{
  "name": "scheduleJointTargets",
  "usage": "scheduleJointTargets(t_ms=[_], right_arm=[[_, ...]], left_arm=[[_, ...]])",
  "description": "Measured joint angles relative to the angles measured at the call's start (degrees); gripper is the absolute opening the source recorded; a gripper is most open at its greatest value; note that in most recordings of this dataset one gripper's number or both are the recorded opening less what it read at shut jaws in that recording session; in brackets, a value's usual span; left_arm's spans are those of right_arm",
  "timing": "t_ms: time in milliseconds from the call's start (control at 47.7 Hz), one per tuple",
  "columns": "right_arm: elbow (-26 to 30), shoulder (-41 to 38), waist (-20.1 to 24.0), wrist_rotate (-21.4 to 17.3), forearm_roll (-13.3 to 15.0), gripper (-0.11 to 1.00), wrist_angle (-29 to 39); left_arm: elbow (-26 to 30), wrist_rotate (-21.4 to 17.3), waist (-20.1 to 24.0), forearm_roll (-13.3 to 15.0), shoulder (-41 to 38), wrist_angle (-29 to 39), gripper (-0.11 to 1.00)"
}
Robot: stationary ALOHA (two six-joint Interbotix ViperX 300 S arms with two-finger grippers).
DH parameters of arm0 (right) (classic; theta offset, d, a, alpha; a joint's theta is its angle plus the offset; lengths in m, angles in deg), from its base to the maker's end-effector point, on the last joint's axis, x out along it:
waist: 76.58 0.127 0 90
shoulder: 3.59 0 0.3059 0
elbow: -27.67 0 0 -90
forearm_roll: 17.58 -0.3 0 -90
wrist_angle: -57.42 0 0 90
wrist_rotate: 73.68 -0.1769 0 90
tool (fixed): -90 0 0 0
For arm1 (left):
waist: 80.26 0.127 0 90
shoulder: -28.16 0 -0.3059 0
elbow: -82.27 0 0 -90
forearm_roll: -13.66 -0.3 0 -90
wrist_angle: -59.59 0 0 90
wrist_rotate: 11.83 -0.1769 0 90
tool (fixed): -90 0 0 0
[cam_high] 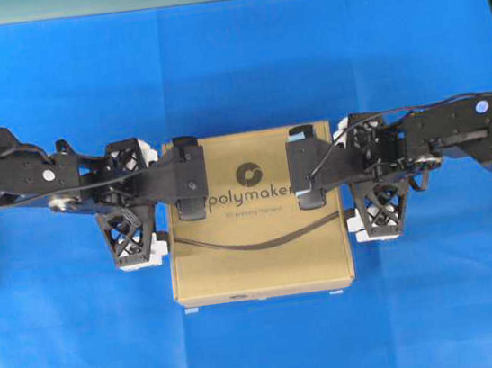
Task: Lift up the cardboard box by clamping it between your arms.
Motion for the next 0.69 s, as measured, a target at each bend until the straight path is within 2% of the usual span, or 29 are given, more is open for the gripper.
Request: scheduleJointTargets(t_ms=[294, 692], right_arm=[[-0.53, -3.16, 0.26, 0.0, -0.09, 0.99, -1.85], [-2.72, -2.9, 0.09, -0.09, -0.18, 0.99, -6.06]], left_arm=[[0.0, 0.09, -0.09, 0.09, -1.93, -1.14, 0.87], [0.0, 0.09, -0.09, 0.09, -2.46, -1.41, 0.87]])
